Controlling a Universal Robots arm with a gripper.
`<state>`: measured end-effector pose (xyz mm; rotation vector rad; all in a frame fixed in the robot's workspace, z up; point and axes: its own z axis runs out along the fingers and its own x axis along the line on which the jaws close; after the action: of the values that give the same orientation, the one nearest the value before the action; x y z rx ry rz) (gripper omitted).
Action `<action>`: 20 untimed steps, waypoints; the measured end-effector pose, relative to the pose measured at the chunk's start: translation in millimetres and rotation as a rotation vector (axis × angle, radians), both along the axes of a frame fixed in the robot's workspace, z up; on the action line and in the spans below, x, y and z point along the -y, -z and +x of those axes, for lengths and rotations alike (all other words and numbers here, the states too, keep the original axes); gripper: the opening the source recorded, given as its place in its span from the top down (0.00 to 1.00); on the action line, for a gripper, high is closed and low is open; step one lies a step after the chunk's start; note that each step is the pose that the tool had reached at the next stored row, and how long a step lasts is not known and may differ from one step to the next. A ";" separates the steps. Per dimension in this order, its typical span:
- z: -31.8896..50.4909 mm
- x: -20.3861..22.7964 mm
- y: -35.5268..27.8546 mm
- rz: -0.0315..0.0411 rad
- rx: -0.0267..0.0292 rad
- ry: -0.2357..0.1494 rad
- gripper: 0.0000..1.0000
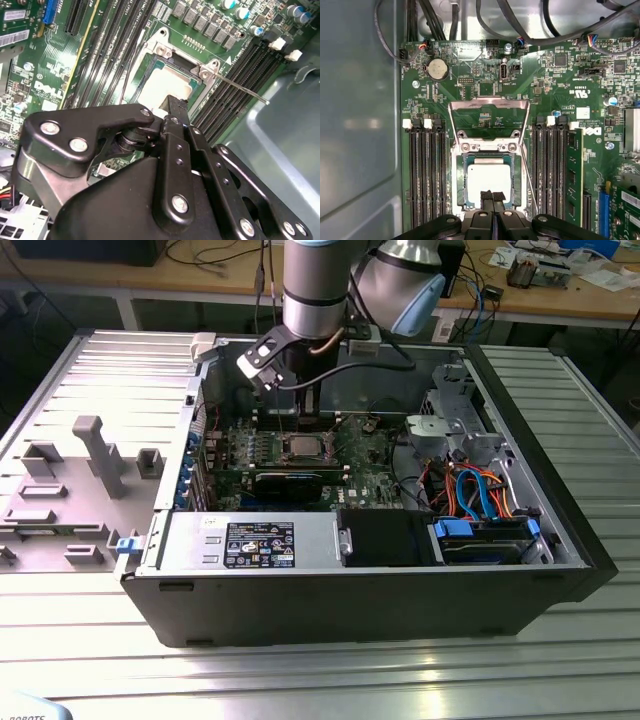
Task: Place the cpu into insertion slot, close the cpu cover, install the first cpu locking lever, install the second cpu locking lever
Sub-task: 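Close the cpu cover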
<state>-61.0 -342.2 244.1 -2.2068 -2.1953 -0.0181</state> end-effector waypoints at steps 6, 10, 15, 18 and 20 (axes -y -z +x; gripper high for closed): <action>0.0 -0.1 -8.4 -0.0005 0.0000 -0.011 0.89; 0.0 -0.1 -15.1 -0.0005 0.0000 -0.011 0.89; 0.0 -0.1 -26.2 -0.0005 0.0000 -0.011 0.89; 0.1 -0.1 -28.1 -0.0003 0.0001 -0.015 0.89; 0.0 -0.1 -28.2 -0.0004 0.0000 -0.015 0.89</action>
<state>-61.0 -342.2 272.3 -2.1900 -2.2123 -0.0172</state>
